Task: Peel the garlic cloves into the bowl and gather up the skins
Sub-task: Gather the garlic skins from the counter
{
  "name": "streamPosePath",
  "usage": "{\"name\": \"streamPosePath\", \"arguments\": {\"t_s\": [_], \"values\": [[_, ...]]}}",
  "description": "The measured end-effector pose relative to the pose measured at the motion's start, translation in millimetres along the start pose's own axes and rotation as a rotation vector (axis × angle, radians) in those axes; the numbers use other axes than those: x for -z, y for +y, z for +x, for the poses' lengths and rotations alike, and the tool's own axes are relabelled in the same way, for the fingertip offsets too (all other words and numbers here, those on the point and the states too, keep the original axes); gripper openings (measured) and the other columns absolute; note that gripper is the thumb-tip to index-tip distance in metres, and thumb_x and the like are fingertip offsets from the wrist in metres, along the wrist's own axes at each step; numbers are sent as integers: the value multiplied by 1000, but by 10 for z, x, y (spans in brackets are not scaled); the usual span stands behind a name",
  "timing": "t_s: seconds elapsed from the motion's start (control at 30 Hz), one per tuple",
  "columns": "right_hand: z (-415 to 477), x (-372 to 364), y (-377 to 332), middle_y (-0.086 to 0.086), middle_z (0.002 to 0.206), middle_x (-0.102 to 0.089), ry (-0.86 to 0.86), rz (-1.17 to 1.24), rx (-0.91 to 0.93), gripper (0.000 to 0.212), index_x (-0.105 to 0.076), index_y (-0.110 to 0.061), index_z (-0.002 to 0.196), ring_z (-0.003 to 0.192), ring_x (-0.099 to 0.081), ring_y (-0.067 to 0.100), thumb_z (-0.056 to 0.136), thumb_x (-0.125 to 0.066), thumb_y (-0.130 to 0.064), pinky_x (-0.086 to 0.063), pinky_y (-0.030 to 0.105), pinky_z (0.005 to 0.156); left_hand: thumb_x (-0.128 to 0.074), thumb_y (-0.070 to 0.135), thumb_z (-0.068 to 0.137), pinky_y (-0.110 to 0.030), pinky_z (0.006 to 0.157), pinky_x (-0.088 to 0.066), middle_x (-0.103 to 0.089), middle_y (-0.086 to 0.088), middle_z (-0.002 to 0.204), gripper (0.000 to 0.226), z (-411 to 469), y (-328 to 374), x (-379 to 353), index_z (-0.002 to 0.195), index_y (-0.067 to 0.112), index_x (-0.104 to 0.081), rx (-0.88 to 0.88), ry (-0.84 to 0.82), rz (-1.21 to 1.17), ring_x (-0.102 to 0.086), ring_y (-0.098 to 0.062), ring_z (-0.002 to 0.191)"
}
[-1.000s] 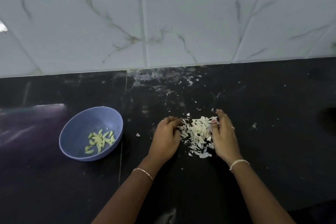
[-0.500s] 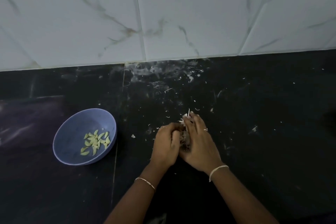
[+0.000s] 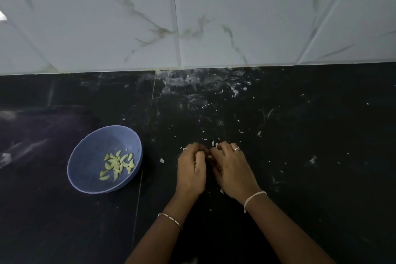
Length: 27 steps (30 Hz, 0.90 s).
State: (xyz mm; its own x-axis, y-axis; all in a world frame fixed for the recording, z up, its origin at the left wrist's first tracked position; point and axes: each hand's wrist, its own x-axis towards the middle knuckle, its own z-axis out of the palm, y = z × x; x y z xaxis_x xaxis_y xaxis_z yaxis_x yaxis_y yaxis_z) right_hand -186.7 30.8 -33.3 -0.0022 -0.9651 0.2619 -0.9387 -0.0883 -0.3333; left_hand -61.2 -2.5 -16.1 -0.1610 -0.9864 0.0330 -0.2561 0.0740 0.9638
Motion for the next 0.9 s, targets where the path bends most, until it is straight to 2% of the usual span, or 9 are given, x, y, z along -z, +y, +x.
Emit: {"name": "streamPosePath", "arguments": {"t_s": [0.2, 0.3, 0.37, 0.43, 0.5, 0.6, 0.7, 0.8, 0.9], "values": [[53, -33, -27, -3, 71, -59, 35, -69, 36, 24, -60, -19, 78, 59, -57, 15, 90, -43, -31, -45, 27, 46, -37, 14, 93, -24, 80, -51, -70, 6, 96, 33, -16, 37, -11, 98, 22, -69, 143, 52, -142, -65, -3, 89], [25, -19, -32, -2, 65, -60, 25, -77, 13, 13, -59, -17, 72, 52, -58, 17, 84, -65, -20, -37, 25, 42, -35, 6, 99, -27, 85, -53, -71, 2, 98, 36, -25, 51, -15, 103, 16, -70, 188, 64, -190, -67, -11, 94], [49, 5, -40, -1, 63, -60, 33, -43, -16, 19, -58, -16, 72, 52, -58, 17, 90, -63, -21, -35, 24, 47, -35, 6, 100, -27, 88, -52, -71, 1, 100, 36, -59, 48, -19, 107, 14, -70, 198, 58, -213, -67, -12, 98], [114, 60, -42, -4, 61, -57, 29, 132, -148, 35, -53, -18, 69, 55, -57, 13, 101, -46, -31, -41, 27, 51, -38, 9, 101, -29, 91, -51, -71, 3, 103, 33, -99, 48, -6, 108, 15, -69, 176, 52, -195, -66, -10, 101], [183, 145, -26, -6, 53, -51, 48, 475, -372, 45, -49, -18, 62, 52, -57, 10, 103, -41, -35, -46, 30, 49, -44, 9, 100, -26, 91, -49, -69, 7, 104, 28, -134, 26, 41, 108, 19, -69, 73, 42, -53, -64, -7, 102], [207, 243, 35, -4, 47, -36, 158, 797, -625, 47, -40, -16, 59, 41, -34, 6, 103, -43, -32, -31, 27, 44, -55, 12, 96, -13, 92, -42, -61, 6, 114, 28, -209, -1, 79, 122, 16, -64, -96, -64, 211, -57, -6, 109], [162, 305, 22, -6, 48, -34, 280, 1022, -798, 46, -37, -18, 60, 43, -31, 7, 103, -44, -30, -28, 24, 44, -60, 42, 90, -8, 107, -21, -44, 0, 143, 59, -291, -12, 29, 141, 14, -47, -231, -246, 420, -36, -10, 133], [120, 350, 33, -5, 50, -34, 385, 1230, -921, 43, -38, -20, 61, 44, -31, 10, 103, -45, -31, -28, 24, 43, -45, 76, 78, -33, 121, -8, -13, -2, 162, 100, -317, -56, -93, 154, 16, -20, -343, -375, 647, -5, -17, 150], [96, 405, 55, -3, 52, -33, 435, 1349, -972, 40, -38, -19, 65, 39, -30, 8, 103, -45, -31, -26, 20, 37, -39, 89, 69, -48, 121, 4, 12, -7, 163, 120, -255, -83, -224, 157, 16, -2, -383, -414, 845, 19, -23, 149]]}}
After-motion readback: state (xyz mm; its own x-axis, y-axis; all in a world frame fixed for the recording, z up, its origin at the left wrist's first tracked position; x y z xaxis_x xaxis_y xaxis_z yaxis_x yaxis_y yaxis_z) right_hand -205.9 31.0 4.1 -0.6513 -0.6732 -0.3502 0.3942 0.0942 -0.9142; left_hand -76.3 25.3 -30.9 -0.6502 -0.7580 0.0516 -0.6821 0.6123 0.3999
